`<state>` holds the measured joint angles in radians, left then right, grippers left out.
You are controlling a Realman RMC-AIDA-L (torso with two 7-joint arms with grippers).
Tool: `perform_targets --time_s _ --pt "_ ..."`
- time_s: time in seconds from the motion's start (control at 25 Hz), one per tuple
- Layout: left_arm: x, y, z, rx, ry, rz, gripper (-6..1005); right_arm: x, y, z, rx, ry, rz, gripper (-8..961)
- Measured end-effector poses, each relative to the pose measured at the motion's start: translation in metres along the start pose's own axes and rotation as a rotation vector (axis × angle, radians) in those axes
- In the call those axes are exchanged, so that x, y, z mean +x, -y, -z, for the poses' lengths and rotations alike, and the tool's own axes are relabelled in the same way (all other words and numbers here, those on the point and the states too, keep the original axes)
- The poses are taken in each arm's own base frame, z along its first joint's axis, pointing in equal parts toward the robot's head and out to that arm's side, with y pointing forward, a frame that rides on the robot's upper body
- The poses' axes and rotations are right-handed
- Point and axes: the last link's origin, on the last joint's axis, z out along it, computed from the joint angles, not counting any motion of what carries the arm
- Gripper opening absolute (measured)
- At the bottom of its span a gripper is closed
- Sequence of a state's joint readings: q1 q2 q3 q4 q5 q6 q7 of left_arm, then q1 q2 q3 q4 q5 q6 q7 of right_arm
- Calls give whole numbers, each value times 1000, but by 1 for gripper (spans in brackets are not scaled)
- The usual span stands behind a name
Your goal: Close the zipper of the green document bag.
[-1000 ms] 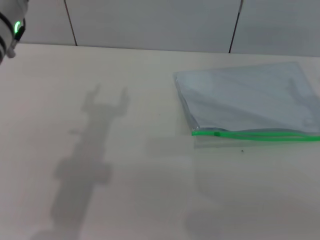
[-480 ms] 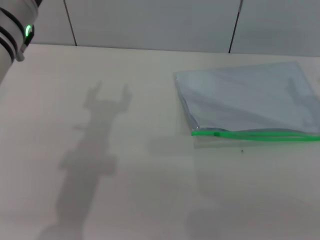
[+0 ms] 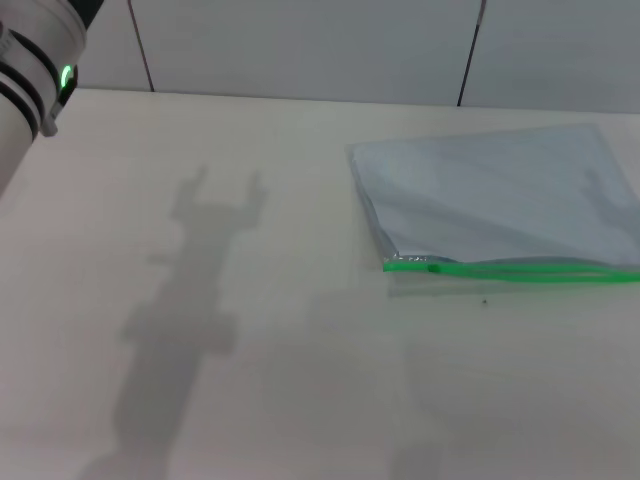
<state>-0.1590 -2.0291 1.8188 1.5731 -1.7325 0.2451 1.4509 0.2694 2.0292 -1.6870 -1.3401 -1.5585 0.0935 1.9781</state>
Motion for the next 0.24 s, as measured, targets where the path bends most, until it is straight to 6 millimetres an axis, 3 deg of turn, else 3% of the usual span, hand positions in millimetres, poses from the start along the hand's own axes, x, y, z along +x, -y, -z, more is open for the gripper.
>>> perform_targets --time_s 0.24 --pt "-3 3 3 9 9 0 721 5 9 13 25 -6 -9 894"
